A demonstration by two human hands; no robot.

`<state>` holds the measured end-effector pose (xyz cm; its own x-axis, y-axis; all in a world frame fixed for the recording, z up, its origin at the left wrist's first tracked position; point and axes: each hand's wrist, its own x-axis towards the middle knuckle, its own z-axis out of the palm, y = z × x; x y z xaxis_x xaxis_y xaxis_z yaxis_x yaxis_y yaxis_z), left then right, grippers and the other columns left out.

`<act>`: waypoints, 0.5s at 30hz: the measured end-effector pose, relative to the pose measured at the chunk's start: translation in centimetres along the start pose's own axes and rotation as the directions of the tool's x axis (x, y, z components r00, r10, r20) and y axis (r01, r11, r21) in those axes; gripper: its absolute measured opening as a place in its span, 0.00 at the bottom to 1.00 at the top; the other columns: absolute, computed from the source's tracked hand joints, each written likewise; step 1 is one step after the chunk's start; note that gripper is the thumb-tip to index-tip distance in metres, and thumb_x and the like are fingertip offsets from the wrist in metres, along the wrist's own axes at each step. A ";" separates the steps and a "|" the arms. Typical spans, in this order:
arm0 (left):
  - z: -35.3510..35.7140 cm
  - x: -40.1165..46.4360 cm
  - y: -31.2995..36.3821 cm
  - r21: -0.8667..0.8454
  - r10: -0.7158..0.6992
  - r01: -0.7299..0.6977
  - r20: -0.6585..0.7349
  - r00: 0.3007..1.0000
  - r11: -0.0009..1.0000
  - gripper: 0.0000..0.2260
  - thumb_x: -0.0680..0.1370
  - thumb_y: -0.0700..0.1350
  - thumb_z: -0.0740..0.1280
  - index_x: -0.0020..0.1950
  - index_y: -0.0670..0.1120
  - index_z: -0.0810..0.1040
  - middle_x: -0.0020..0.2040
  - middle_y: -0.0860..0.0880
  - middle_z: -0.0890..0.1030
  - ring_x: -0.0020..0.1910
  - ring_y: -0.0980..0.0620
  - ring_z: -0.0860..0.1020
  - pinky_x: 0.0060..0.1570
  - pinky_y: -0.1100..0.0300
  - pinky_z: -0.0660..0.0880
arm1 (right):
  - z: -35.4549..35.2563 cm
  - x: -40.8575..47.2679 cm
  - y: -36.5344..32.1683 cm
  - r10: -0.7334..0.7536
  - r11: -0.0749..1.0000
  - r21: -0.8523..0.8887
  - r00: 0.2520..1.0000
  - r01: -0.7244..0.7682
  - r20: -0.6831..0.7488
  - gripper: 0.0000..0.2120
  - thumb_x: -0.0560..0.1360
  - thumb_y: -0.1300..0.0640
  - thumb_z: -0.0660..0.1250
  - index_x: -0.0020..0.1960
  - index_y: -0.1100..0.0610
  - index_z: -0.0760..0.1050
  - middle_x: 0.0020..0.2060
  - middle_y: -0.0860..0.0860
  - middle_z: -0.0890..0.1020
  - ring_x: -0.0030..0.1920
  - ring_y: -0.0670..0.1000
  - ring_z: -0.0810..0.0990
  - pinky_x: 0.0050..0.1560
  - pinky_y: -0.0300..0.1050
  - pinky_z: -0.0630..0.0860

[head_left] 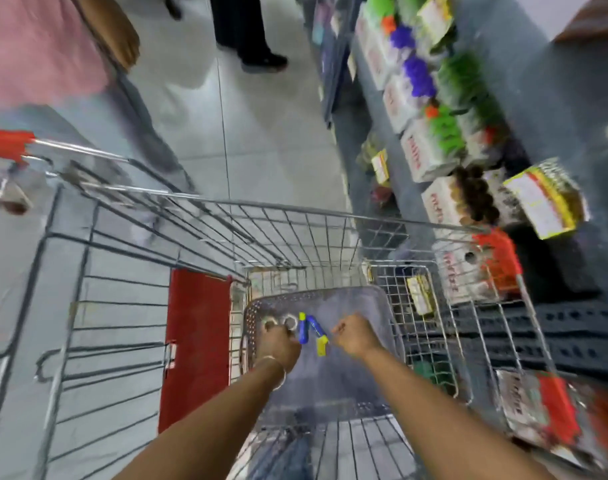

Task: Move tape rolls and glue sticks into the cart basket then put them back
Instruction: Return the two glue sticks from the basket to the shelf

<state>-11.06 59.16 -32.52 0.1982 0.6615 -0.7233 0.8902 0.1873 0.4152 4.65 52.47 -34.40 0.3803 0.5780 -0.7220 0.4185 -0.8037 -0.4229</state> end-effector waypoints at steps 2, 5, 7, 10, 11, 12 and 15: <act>1.2 1.7 0.3 0.019 0.011 -0.011 -0.006 1.000 1.000 0.09 0.75 0.42 0.63 0.48 0.40 0.79 0.52 0.38 0.82 0.56 0.39 0.76 0.56 0.53 0.71 | 1.3 1.3 0.3 0.023 0.999 -0.030 0.999 -0.024 -0.042 0.08 0.69 0.64 0.71 0.35 0.69 0.77 0.40 0.69 0.82 0.44 0.65 0.82 0.40 0.54 0.75; 3.0 3.5 0.5 0.022 -0.007 0.008 -0.017 1.000 1.000 0.08 0.75 0.46 0.64 0.48 0.42 0.79 0.50 0.38 0.83 0.53 0.37 0.79 0.46 0.54 0.71 | 3.1 2.3 -0.3 0.000 0.995 -0.104 0.996 -0.009 -0.090 0.08 0.68 0.61 0.72 0.36 0.64 0.76 0.39 0.65 0.82 0.42 0.64 0.81 0.34 0.51 0.67; 3.9 4.5 0.9 0.009 -0.011 0.011 0.006 1.000 1.000 0.07 0.75 0.44 0.66 0.49 0.41 0.80 0.50 0.38 0.83 0.51 0.38 0.80 0.41 0.55 0.70 | 4.2 3.0 -0.4 0.000 0.992 -0.128 0.995 -0.012 -0.098 0.06 0.69 0.61 0.71 0.44 0.62 0.76 0.42 0.61 0.82 0.44 0.61 0.82 0.36 0.48 0.69; 4.3 5.7 1.1 0.051 0.012 -0.014 0.028 1.000 0.999 0.09 0.76 0.44 0.66 0.50 0.41 0.81 0.51 0.39 0.83 0.51 0.40 0.80 0.42 0.55 0.72 | 4.8 3.3 -0.6 0.003 0.993 -0.116 0.994 -0.015 -0.107 0.06 0.74 0.61 0.64 0.50 0.60 0.75 0.46 0.59 0.81 0.49 0.59 0.81 0.41 0.44 0.71; 4.4 6.1 1.0 0.055 0.019 -0.020 0.024 1.000 0.998 0.08 0.75 0.43 0.66 0.50 0.41 0.81 0.50 0.39 0.83 0.50 0.40 0.80 0.42 0.55 0.73 | 4.9 3.2 -0.6 0.014 0.992 -0.121 0.995 -0.026 -0.104 0.06 0.75 0.60 0.63 0.50 0.60 0.75 0.47 0.59 0.81 0.50 0.60 0.80 0.43 0.45 0.72; 4.4 6.3 0.9 0.053 0.017 -0.018 0.017 1.000 0.998 0.07 0.75 0.41 0.66 0.49 0.41 0.81 0.49 0.39 0.83 0.49 0.40 0.81 0.42 0.54 0.73 | 4.8 3.2 -0.7 0.014 0.991 -0.127 0.994 -0.027 -0.105 0.07 0.75 0.59 0.64 0.50 0.60 0.75 0.48 0.60 0.81 0.50 0.60 0.80 0.44 0.45 0.73; 4.2 6.1 0.7 0.063 0.021 -0.022 0.004 1.000 0.998 0.06 0.73 0.40 0.68 0.45 0.40 0.82 0.45 0.37 0.84 0.46 0.39 0.82 0.39 0.53 0.74 | 3.7 2.5 -0.9 0.008 0.998 -0.066 0.991 -0.017 -0.137 0.05 0.72 0.61 0.68 0.46 0.62 0.77 0.45 0.62 0.83 0.47 0.62 0.81 0.43 0.50 0.75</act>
<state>-7.50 60.30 -39.00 0.2188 0.6624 -0.7165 0.9097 0.1270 0.3953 2.13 54.15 -37.87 0.4927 0.5854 -0.6439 0.4651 -0.8025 -0.3736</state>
